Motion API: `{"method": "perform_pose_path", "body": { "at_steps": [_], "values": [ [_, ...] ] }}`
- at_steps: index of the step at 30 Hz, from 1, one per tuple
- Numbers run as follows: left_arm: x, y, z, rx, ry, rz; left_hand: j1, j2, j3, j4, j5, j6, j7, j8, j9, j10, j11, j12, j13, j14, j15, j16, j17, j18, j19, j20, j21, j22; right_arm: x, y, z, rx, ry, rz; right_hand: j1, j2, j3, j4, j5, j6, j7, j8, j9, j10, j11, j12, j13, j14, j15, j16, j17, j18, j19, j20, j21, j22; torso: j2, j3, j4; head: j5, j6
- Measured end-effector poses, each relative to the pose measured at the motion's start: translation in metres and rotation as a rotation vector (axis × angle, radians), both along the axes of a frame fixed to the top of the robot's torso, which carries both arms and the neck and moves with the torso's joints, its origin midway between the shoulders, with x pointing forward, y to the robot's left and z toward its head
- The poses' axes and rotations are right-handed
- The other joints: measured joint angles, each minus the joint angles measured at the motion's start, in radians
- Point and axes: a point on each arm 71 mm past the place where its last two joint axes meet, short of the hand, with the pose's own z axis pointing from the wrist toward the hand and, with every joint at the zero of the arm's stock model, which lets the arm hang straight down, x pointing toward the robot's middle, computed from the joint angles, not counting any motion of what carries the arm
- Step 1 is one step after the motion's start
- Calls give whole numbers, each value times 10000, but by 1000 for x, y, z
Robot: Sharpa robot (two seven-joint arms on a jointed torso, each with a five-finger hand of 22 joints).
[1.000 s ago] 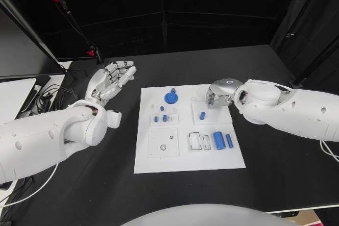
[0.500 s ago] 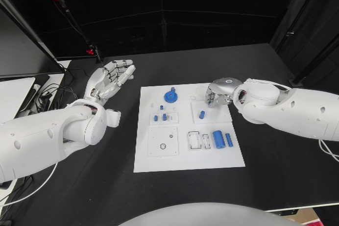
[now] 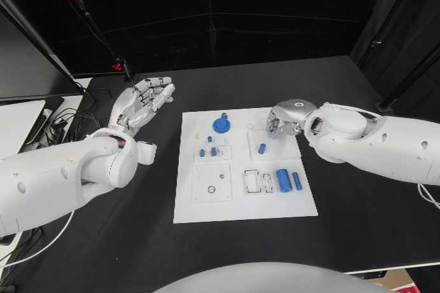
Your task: Assemble the parts on the task board
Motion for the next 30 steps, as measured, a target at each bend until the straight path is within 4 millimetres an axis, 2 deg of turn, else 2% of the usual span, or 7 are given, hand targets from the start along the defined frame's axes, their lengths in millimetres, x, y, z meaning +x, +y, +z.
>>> {"method": "perform_pose_path", "body": {
  "at_steps": [11,17,30],
  "values": [
    [0,0,0,-1,1,-8,0,0,0,0,78,-36,36,23,-8,0,0,17,-13,0,0,74,-41,1,0,0,0,-11,-14,-5,10,496,-561,114,-1,-1,0,0,-5,-2,1,-21,-17,36,36,-163,1,0,0,-38,8,0,0,0,41,0,-5,-1,3,12,-58],
    [1,0,0,3,0,-6,0,-1,0,0,78,-36,36,77,-21,-70,0,86,-23,0,0,74,-69,0,0,0,-1,-10,-25,0,18,904,-805,335,67,-12,36,37,-6,35,38,-100,-38,35,36,-271,1,1,2,-36,14,-1,0,0,41,0,-8,-2,4,35,-89],
    [2,-1,-1,-1,5,-37,40,38,0,0,152,-72,1,77,-32,-69,0,86,-36,0,0,114,-106,0,-1,0,-1,-26,-39,39,32,2009,-1215,1431,120,14,36,37,-7,33,39,-174,-68,70,72,-396,1,1,2,-30,7,-1,0,0,41,0,-5,9,18,132,-89]
  ]
}}
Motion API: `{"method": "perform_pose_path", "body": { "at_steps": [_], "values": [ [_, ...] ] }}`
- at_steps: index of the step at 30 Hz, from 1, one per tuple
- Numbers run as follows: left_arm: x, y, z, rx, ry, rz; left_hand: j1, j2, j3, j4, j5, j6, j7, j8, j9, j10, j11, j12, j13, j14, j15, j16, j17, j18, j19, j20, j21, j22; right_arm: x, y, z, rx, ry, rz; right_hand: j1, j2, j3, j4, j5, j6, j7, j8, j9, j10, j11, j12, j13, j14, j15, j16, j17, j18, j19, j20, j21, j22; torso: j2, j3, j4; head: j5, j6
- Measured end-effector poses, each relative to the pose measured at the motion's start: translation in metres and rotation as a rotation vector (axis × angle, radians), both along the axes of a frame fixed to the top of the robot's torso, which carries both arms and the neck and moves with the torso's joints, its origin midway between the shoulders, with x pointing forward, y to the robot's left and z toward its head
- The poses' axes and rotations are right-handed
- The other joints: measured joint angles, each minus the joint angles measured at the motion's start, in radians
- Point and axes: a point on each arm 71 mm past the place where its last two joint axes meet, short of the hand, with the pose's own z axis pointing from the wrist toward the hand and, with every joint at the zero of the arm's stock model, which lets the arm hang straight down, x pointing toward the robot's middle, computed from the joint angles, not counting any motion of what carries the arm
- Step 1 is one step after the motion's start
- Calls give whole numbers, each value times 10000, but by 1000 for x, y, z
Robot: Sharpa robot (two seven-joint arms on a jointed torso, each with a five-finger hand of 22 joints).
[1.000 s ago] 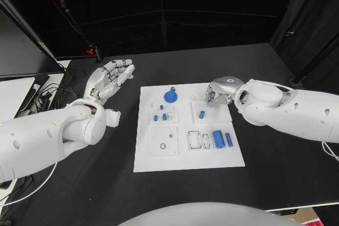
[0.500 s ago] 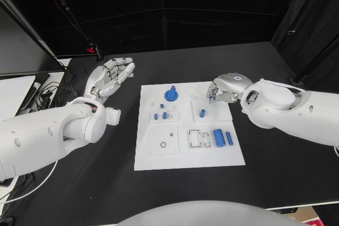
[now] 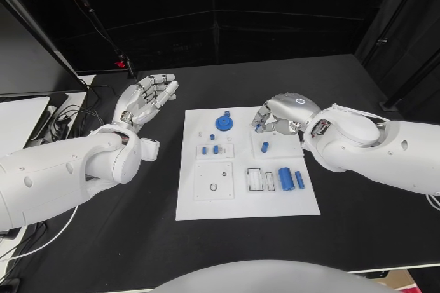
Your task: Assemble the parts on the task board
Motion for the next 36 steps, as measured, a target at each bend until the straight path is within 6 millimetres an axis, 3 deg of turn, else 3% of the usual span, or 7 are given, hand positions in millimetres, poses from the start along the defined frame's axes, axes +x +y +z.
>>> {"method": "perform_pose_path", "body": {
  "at_steps": [9,20,28,36],
  "values": [
    [0,0,0,3,5,7,1,-1,0,0,42,0,0,46,0,0,0,47,0,-36,36,0,-19,0,0,0,0,0,-7,29,3,429,6,740,39,-39,29,29,0,-21,110,-87,-11,71,71,-186,1,-4,71,-54,-21,0,-23,24,0,0,12,-2,-1,216,-135],
    [0,-1,0,-3,7,-12,1,-1,0,0,42,1,1,46,-8,0,0,46,-8,-36,36,0,-33,0,0,0,0,-23,-15,62,3,585,432,1407,39,-39,30,30,0,-51,168,-168,-45,33,111,-303,1,-39,107,-54,-19,0,-37,38,0,0,13,-11,-9,571,-432],
    [1,-1,-1,4,3,0,1,-2,0,0,42,1,1,45,-8,0,0,84,-7,-36,36,39,-41,0,0,0,0,-22,-21,81,-2,533,891,1742,38,-39,29,30,0,-51,168,-233,-47,33,110,-342,1,-4,141,-54,-16,0,1,75,0,0,17,-11,-9,661,-625],
    [1,-2,-1,7,-2,-4,1,-2,0,0,80,1,1,94,-7,0,0,84,-17,-36,36,39,-54,0,0,0,0,-22,-30,88,-27,280,1661,1881,92,14,57,2,0,-86,203,-274,-59,32,110,-418,1,-3,142,-45,-2,0,-34,110,-1,0,12,-9,-3,691,-752]
  ]
}}
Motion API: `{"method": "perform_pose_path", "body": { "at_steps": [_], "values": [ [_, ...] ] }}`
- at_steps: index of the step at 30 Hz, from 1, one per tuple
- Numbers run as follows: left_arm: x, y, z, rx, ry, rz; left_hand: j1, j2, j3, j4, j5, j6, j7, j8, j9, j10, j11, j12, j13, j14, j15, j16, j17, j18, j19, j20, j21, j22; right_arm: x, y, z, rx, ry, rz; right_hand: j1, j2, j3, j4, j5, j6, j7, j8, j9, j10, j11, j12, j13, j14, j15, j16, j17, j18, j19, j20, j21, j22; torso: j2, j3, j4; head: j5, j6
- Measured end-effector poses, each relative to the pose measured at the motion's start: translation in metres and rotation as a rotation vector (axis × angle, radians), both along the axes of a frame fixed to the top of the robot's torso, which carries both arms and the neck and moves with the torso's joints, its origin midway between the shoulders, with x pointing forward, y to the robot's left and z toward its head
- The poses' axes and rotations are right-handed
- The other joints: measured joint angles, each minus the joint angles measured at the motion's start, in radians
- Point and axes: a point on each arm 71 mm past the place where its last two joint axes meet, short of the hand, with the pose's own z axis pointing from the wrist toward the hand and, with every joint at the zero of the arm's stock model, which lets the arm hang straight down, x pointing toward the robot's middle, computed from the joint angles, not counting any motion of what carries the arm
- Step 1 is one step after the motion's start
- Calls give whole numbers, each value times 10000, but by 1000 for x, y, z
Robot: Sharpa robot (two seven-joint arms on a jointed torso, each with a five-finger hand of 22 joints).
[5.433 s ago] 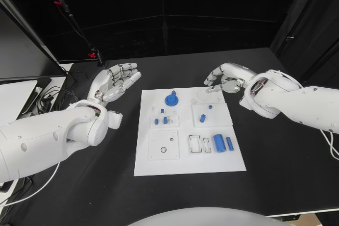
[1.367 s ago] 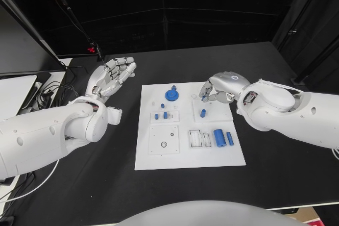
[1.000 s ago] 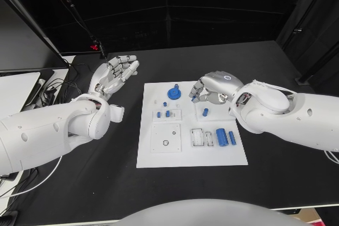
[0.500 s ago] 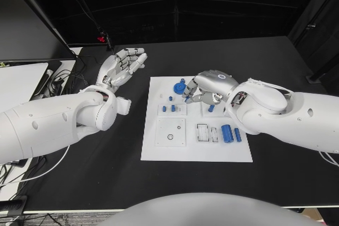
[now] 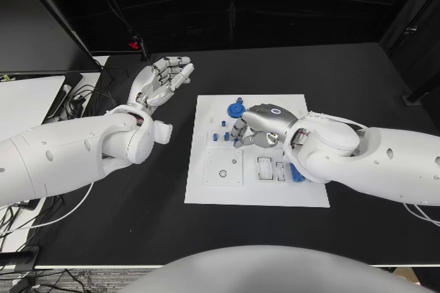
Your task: Assemble the parts on the task board
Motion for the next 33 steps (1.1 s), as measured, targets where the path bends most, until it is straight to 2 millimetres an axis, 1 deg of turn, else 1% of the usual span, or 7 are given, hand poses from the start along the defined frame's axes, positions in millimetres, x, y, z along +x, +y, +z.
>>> {"method": "perform_pose_path", "body": {
  "at_steps": [5,8,10,14,21,24,33],
  "values": [
    [0,0,0,3,-2,6,0,0,0,0,0,0,0,0,0,0,0,0,0,0,0,0,0,0,0,0,0,0,-3,2,-10,-194,238,68,0,0,0,0,0,-1,1,-10,-10,-36,36,0,0,0,0,0,4,0,0,0,0,0,0,0,0,34,-46],
    [0,0,0,5,-1,9,0,0,0,0,0,0,0,0,0,0,0,0,0,0,0,0,0,0,0,0,0,0,-3,3,-15,-330,342,105,0,0,-1,0,0,-35,35,-10,-10,0,72,-42,1,0,0,1,9,0,0,0,0,0,-1,0,0,34,-71],
    [0,1,0,9,0,18,0,-1,0,0,0,0,0,0,-2,0,0,0,0,0,0,0,-2,0,0,0,0,0,-3,5,-17,-395,369,150,0,0,24,-25,0,-36,35,-10,-12,0,71,-43,0,0,0,3,7,0,0,0,0,0,-7,-1,-15,34,-77],
    [0,1,0,12,1,25,2,77,0,0,0,0,0,0,-12,0,0,0,1,0,0,0,-19,0,0,0,0,0,-2,7,-19,-494,395,182,-1,-1,24,-25,0,-36,35,-11,-15,0,71,-43,0,0,0,7,3,0,0,0,0,0,-9,-1,-34,23,-82],
    [0,1,-1,11,15,23,2,77,0,0,0,0,0,0,-12,0,0,0,1,0,0,-1,-19,0,0,0,0,1,2,10,-23,-613,423,153,26,26,53,4,0,-36,35,-48,-23,0,71,-42,0,0,0,23,-4,0,0,-1,-72,0,-9,2,-35,-2,-82],
    [0,1,-1,7,17,17,3,77,0,0,0,0,0,0,-12,0,0,0,1,0,0,0,-19,0,0,0,0,1,2,9,-24,-654,441,112,51,51,53,4,0,-38,34,-62,-21,0,71,-43,0,-36,37,26,-5,0,0,-1,-71,0,-8,6,-35,-7,-83],
    [0,2,-1,10,23,35,3,77,0,0,-1,0,0,0,-11,0,0,0,2,0,0,-1,-18,0,0,0,0,1,3,10,-26,-793,530,110,91,11,52,4,0,-46,26,-75,-13,-35,106,-42,1,-36,37,26,-4,0,0,-1,-118,0,-7,7,-35,47,-81]
  ]
}}
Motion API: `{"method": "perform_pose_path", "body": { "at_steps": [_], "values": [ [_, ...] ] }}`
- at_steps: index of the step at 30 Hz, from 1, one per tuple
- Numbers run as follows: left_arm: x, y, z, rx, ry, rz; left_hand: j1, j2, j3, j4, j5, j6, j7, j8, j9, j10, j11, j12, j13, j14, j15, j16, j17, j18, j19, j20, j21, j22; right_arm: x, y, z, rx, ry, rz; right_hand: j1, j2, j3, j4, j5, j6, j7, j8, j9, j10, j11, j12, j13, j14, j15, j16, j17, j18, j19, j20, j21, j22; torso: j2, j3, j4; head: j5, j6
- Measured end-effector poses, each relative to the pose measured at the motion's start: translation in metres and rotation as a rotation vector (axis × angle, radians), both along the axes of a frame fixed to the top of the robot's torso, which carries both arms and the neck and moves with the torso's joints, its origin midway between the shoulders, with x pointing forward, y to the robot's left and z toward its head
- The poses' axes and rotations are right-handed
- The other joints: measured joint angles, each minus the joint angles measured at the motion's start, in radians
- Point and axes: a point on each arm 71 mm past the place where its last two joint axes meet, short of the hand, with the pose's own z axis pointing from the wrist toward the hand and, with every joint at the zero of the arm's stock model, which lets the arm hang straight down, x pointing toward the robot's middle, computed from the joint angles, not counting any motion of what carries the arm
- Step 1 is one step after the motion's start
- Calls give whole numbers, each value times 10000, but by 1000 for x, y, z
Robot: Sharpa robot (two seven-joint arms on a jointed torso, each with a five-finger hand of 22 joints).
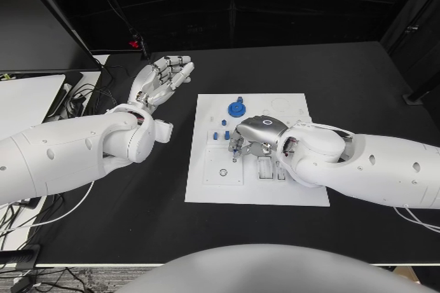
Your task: Assemble the parts on the task board
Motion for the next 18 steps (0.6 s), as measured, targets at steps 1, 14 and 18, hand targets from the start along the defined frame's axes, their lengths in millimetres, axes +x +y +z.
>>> {"method": "perform_pose_path", "body": {
  "at_steps": [1,14,18],
  "values": [
    [0,0,0,0,0,1,0,0,0,0,0,0,0,0,0,0,0,0,0,0,0,0,0,0,0,0,0,0,0,0,0,-10,9,10,0,0,0,0,0,-1,-1,0,0,0,0,0,0,0,0,0,0,0,0,0,0,0,0,-1,1,0,0],
    [0,0,0,-6,6,-10,0,0,0,0,0,-37,37,49,-10,0,0,69,-21,0,0,78,-30,1,0,0,0,0,0,2,-3,-161,153,63,0,0,-1,-1,0,-42,29,0,-1,0,0,-38,0,0,0,-39,7,1,36,36,0,0,-1,-11,7,-29,0],
    [0,0,0,-7,6,-12,0,0,0,0,0,-37,37,49,-10,0,0,69,-22,0,0,78,-29,0,8,-4,0,13,0,3,-4,-227,209,72,0,0,-1,-1,0,-42,29,0,-2,0,-1,-38,0,0,0,-39,8,0,36,36,0,0,-1,-9,7,-67,0]
  ]
}}
